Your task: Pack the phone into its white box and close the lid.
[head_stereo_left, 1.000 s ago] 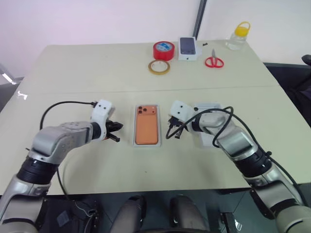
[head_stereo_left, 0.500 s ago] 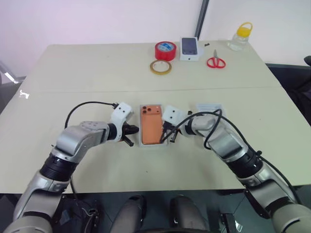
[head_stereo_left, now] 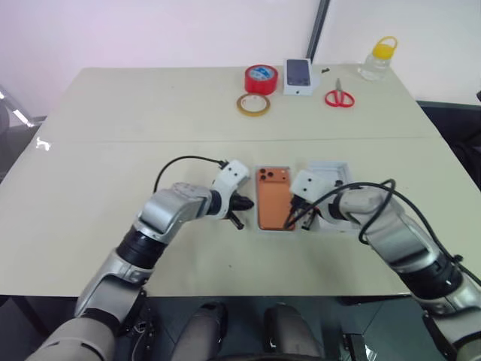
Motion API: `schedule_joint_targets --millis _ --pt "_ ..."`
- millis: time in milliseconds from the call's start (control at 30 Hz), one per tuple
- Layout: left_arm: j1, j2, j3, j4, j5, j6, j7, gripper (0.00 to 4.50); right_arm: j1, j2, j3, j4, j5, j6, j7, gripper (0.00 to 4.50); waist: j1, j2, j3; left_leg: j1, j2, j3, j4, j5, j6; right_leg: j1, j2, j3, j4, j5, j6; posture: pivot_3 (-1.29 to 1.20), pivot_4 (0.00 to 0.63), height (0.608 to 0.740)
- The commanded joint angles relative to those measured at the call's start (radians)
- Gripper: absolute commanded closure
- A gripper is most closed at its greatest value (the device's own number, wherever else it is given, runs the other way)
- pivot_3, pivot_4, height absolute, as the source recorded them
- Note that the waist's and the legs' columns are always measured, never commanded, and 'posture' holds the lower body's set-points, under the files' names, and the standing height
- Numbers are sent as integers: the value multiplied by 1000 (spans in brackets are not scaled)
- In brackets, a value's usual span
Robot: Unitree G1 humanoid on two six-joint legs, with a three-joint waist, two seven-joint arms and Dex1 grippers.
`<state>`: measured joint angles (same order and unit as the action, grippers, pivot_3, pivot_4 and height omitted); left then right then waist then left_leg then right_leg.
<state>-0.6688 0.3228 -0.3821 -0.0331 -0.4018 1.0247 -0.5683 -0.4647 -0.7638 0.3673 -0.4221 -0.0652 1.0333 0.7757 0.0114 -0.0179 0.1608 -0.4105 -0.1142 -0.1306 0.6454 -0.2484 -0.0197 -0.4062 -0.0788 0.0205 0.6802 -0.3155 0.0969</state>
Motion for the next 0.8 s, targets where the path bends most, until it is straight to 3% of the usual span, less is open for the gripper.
schedule_joint_targets --millis 33,500,667,767,800 --pt "0 -59 -67 -43 -26 10 -65 4456 18 1 -14 -108 44 17 17 4500 1 0 0 0 0 0 0 0 0 0 0 0 0 0 0 0 150 740" --pt "26 -31 -47 -85 3 42 -92 4456 42 -59 -51 -94 43 14 14 4500 1 0 0 0 0 0 0 0 0 1 0 0 0 0 0 0 150 740" --pt "53 31 -3 -103 10 32 -108 4456 39 -131 -120 -82 80 -15 54 4500 -1 0 0 0 0 0 0 0 0 0 0 0 0 0 0 0 150 740" --pt "77 87 19 -127 11 13 -137 4500 18 -160 -193 -84 138 2 95 3674 -6 0 0 0 1 0 0 0 0 0 0 0 0 0 0 0 150 740" --pt "94 118 27 -137 15 -11 -154 4500 4 -165 -225 -82 164 23 108 3159 -8 0 0 0 1 0 0 0 0 0 1 0 0 0 0 0 150 740"
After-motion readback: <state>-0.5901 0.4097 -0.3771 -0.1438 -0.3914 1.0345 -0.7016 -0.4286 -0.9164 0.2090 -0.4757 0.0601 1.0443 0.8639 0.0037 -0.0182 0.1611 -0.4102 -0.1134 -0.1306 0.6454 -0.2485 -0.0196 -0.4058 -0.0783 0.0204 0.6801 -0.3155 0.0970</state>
